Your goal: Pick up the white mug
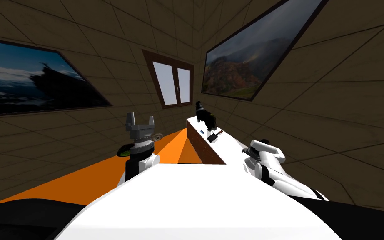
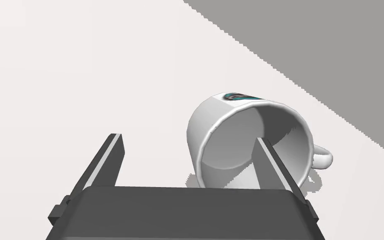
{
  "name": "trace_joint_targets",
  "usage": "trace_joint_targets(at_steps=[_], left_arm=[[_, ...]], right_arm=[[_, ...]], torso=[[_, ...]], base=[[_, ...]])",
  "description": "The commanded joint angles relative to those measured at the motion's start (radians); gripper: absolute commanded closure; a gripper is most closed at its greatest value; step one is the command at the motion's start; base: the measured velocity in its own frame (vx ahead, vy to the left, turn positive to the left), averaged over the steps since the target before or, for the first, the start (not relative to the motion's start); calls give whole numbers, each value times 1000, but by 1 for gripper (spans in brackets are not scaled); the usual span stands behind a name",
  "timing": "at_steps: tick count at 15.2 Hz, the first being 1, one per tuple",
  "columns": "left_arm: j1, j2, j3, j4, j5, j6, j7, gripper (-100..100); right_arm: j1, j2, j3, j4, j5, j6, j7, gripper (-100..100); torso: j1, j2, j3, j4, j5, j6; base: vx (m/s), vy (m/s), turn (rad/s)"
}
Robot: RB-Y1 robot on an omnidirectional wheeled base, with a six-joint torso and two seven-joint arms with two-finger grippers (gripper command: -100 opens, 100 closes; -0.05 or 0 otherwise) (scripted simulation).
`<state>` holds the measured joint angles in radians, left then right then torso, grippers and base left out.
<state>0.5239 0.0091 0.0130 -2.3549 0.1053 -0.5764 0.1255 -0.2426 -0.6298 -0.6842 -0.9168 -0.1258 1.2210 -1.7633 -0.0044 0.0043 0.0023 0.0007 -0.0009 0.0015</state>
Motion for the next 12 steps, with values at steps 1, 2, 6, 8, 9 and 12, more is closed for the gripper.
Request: trace_joint_targets(at_steps=[1, 2, 6, 8, 9, 12], left_arm=[[0, 0, 0, 0, 0, 0, 0, 0], [0, 0, 0, 0, 0, 0, 0, 0], [0, 0, 0, 0, 0, 0, 0, 0], [0, 0, 0, 0, 0, 0, 0, 0], [0, 0, 0, 0, 0, 0, 0, 0], [0, 0, 0, 0, 0, 0, 0, 0]], right_arm=[[2, 9, -2, -12, -15, 35, -9, -100], [1, 11, -2, -11, -20, 44, -12, -100], [-4, 14, -5, -10, -44, 95, -33, -100], [9, 9, -20, 30, -38, 43, -27, -100], [12, 8, -25, 38, -38, 35, -27, -100], [26, 5, -42, 72, -38, -1, -27, -100]], torso=[[0, 0, 0, 0, 0, 0], [0, -1, 0, 0, 0, 0], [0, -2, -1, 0, 0, 0], [1, -2, -1, 0, 0, 0], [2, -2, -1, 0, 0, 0], [3, -2, -1, 0, 1, 0]], base=[[-19, -58, 56], [-11, -50, 43], [-10, -53, 56], [-8, -23, 106], [-12, -21, 229], [-11, -19, 132]])
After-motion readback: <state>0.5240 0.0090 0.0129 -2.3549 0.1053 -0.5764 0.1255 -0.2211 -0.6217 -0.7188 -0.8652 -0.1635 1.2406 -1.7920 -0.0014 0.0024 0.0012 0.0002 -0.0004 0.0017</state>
